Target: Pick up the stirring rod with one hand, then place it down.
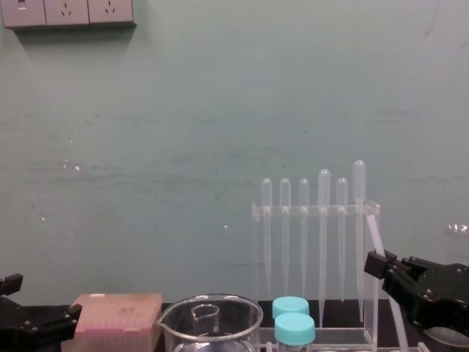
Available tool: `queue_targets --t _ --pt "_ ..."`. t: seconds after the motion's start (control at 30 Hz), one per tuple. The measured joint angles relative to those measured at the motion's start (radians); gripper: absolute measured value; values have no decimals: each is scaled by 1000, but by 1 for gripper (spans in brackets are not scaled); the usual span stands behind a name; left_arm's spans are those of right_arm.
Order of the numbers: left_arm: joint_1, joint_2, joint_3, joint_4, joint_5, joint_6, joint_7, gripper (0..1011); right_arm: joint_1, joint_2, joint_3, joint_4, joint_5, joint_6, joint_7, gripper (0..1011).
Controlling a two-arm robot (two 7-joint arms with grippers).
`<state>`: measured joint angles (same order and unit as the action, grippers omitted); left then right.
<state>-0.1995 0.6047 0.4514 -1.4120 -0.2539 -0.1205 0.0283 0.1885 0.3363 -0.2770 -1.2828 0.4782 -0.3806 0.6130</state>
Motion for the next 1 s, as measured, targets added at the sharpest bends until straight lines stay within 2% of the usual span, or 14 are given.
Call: queue_targets --t 0.83,0.9,1.0 --pt "0 0 0 0 0 0 0 1000 3 -1 -2 2 2 3 3 72" --pt "0 0 0 0 0 0 0 1000 3 -1 -2 2 2 3 3 86" --pt "0 0 0 0 0 0 0 1000 3 -1 -2 2 2 2 3 179"
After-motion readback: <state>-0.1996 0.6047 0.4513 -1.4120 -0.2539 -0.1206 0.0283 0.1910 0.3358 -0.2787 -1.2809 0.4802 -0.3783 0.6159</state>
